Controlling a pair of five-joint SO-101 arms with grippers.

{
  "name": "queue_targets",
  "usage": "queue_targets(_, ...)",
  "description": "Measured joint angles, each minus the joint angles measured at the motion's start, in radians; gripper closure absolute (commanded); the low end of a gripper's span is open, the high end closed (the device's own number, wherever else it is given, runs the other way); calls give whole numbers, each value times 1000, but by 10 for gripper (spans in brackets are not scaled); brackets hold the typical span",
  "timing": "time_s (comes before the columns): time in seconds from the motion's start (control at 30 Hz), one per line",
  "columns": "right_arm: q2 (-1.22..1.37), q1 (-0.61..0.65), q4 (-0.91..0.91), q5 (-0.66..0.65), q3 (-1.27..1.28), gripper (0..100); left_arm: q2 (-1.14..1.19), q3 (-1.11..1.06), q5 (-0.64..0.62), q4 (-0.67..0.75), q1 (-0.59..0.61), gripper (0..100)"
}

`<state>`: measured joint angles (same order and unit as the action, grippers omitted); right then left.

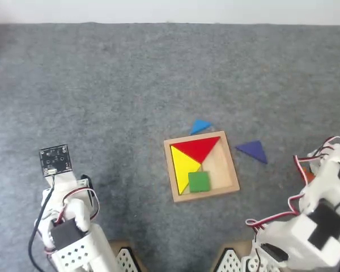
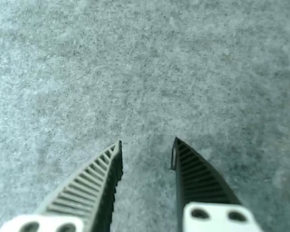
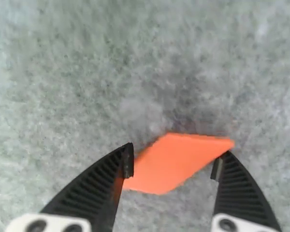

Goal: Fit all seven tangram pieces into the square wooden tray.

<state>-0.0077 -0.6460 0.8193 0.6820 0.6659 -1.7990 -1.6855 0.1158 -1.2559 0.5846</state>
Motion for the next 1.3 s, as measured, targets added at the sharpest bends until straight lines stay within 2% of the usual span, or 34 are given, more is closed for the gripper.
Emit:
queue_targets(0.23, 87, 0, 11, 3, -87, 742, 0, 0, 0, 0, 0, 833)
queue_targets(0.4, 137, 17, 44, -48, -140, 909, 0, 0, 0, 0, 0, 833)
queue_targets(0.53, 158, 18, 100, -178, -190, 994, 0, 0, 0, 0, 0, 833)
queue_targets(0.7, 169, 127, 140, -448, -270, 990, 0, 0, 0, 0, 0, 833)
queue_targets(0.93, 175, 155, 328, -833, -433, 988, 0, 0, 0, 0, 0, 833)
queue_targets(1.0, 175, 175, 356, -904, -463, 961, 0, 0, 0, 0, 0, 833)
queue_targets(1.13, 175, 222, 450, -973, -480, 851, 0, 0, 0, 0, 0, 833)
queue_targets(1.23, 175, 249, 552, -896, -466, 841, 0, 0, 0, 0, 0, 833)
queue_targets(1.3, 175, 253, 523, -827, -411, 841, 0, 0, 0, 0, 0, 833)
